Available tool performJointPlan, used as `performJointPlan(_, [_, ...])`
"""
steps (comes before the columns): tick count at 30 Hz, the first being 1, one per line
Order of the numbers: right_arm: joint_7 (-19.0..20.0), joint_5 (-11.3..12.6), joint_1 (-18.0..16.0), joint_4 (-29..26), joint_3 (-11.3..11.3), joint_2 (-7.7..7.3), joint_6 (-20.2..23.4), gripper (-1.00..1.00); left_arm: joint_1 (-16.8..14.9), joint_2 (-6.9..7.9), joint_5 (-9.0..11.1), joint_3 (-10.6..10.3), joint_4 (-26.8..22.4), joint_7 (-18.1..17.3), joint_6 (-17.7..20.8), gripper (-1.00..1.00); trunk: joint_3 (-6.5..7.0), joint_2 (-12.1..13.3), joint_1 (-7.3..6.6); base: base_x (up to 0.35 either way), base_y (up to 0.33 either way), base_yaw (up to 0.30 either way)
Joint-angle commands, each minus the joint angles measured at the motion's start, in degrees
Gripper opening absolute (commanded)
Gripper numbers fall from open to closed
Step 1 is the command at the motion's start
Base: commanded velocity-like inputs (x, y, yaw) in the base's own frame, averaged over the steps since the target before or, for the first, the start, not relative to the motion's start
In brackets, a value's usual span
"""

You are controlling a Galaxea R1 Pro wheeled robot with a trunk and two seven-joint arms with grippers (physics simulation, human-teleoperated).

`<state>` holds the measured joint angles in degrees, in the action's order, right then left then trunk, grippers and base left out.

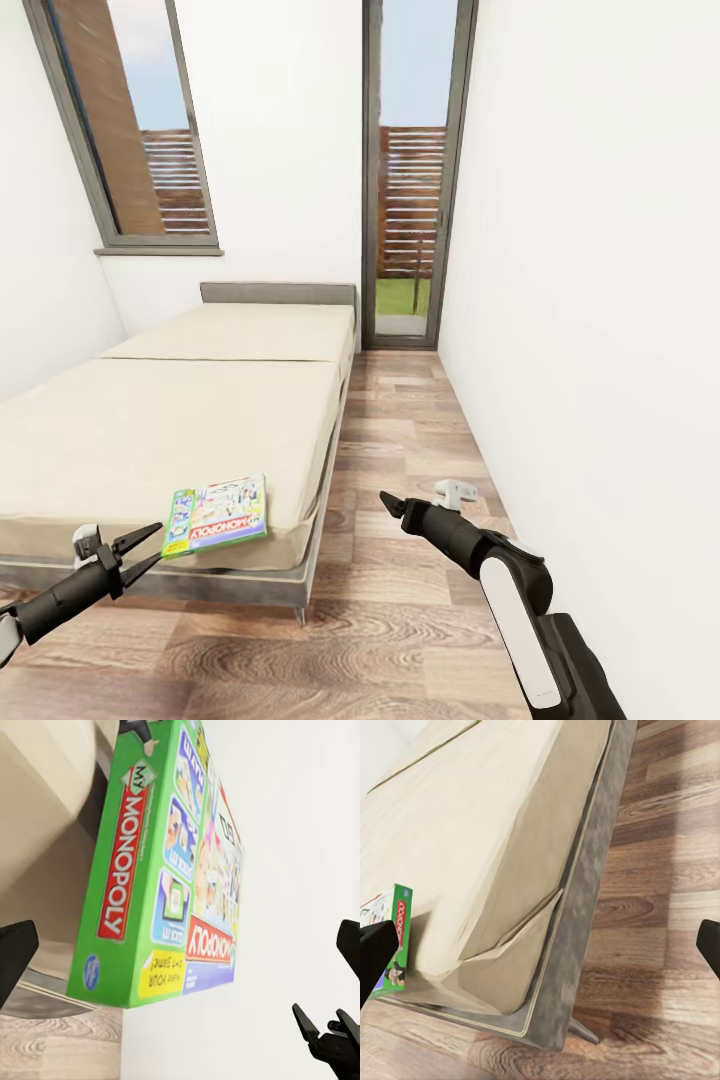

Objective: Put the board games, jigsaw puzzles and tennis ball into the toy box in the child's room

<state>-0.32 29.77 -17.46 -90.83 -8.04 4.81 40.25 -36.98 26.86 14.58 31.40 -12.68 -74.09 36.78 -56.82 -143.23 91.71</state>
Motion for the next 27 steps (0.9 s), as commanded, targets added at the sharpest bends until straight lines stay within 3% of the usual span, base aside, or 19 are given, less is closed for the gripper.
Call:
performJointPlan(1, [-0.03,0.11,-0.03,-0.05,0.04,0.02,0.26,1.0,-0.02,0.08,0.36,-0.19,0.03,-0.09,0.57,1.0,-0.06,-0.02,-0.01,0.007,0.004,0.0])
performJointPlan(22, [-0.03,0.11,-0.03,-0.06,0.04,0.02,0.26,1.0,-0.02,0.04,0.36,-0.19,0.03,-0.07,0.57,1.0,-0.06,-0.02,-0.01,0.001,0.0,0.0])
performJointPlan(27, [-0.03,0.11,-0.03,-0.06,0.04,0.02,0.26,1.0,-0.02,0.03,0.33,-0.19,0.03,-0.07,0.57,1.0,-1.16,-0.09,0.12,0.0,0.0,0.0])
